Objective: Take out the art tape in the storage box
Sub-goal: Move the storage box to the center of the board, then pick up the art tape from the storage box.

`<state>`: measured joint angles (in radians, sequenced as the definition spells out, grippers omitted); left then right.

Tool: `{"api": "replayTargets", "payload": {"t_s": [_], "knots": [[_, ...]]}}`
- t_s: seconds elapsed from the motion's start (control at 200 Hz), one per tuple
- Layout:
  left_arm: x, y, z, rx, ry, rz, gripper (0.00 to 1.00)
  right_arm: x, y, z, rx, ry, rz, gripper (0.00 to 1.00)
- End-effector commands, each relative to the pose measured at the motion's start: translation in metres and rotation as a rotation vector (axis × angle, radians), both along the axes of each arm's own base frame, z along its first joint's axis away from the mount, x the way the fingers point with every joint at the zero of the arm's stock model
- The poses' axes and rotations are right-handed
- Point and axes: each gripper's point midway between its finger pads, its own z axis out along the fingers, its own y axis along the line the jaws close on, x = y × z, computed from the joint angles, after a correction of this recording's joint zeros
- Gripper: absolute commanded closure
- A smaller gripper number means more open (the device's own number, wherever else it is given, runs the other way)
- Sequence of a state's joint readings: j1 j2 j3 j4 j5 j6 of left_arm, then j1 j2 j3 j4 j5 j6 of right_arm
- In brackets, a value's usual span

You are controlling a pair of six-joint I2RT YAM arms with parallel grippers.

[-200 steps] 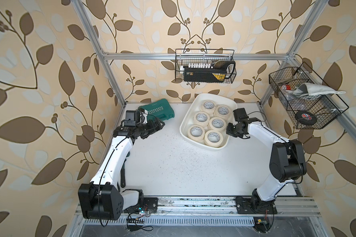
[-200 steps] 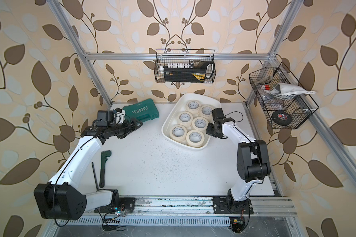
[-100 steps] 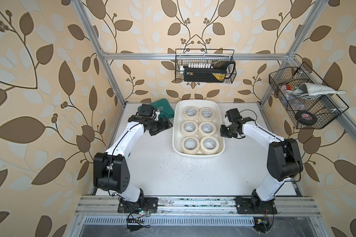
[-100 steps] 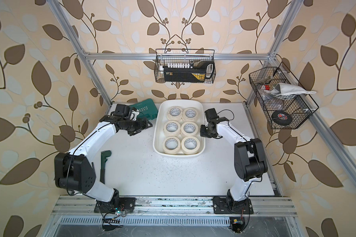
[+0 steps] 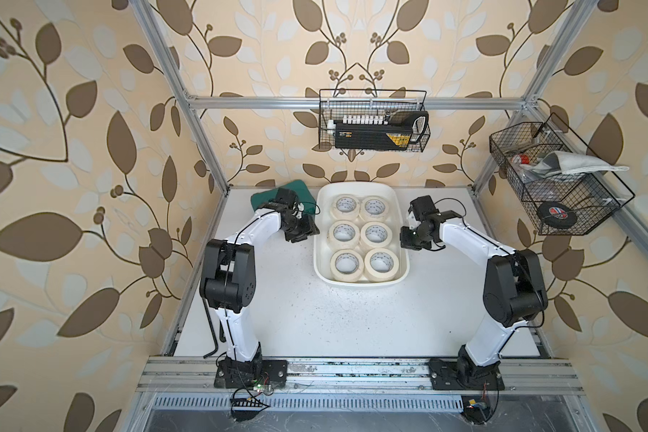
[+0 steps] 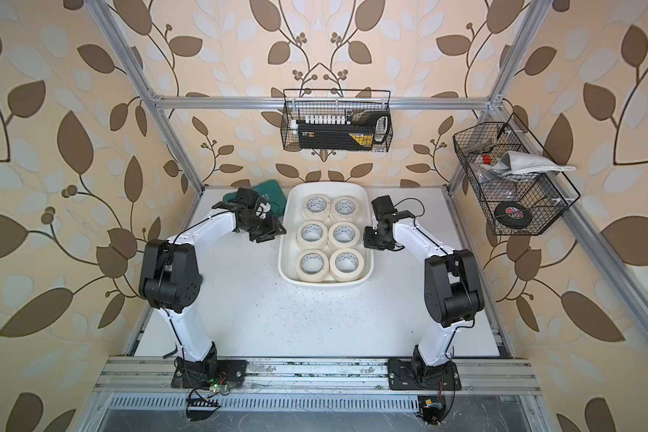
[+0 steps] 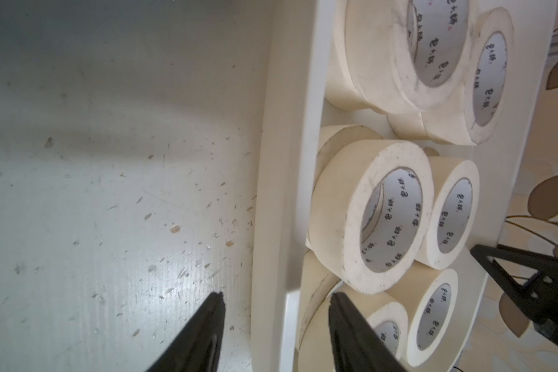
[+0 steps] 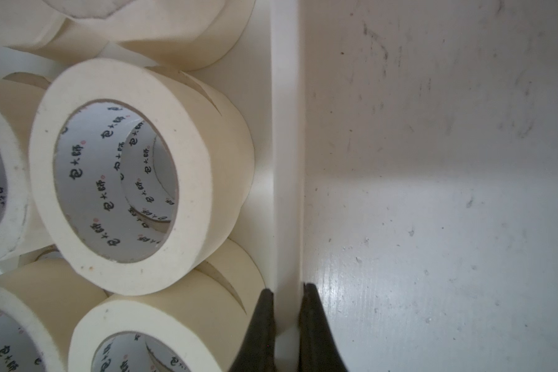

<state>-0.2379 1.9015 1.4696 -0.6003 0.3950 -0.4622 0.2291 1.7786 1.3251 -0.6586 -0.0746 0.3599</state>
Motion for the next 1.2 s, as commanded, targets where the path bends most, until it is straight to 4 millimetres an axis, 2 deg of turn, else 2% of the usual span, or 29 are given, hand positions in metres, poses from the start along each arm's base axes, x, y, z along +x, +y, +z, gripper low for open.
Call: {"api": "replayTargets", "payload": {"t_s": [0.0,0.105,0.215,0.355,0.54,0.65,0.94,1.195], "knots": [[0.017,-0.014,0.015,-0.032,-0.053,-0.011,0.52,0.018,0.006,0.026,0.028,-0.091,0.002,0.58],[0.023,-0.015,0.010,-0.026,-0.049,-0.001,0.57,0.023,0.005,0.045,0.033,-0.119,-0.003,0.48],[0.027,-0.014,0.008,-0.019,-0.051,0.011,0.65,0.032,0.015,0.071,0.072,-0.166,0.015,0.46],[0.031,-0.013,0.004,-0.014,-0.049,0.025,0.72,0.045,0.036,0.098,0.113,-0.191,0.052,0.46],[0.037,-0.014,0.001,-0.020,-0.050,0.040,0.78,0.061,0.071,0.112,0.120,-0.194,0.109,0.46],[0.040,-0.015,0.001,-0.022,-0.053,0.042,0.82,0.070,0.084,0.109,0.099,-0.191,0.127,0.46],[0.051,-0.018,-0.003,-0.028,-0.060,0.048,0.87,0.097,0.086,0.083,0.044,-0.154,0.120,0.50],[0.058,-0.019,-0.004,-0.025,-0.068,0.044,0.87,0.118,0.072,0.069,-0.042,-0.151,0.099,0.51]]}}
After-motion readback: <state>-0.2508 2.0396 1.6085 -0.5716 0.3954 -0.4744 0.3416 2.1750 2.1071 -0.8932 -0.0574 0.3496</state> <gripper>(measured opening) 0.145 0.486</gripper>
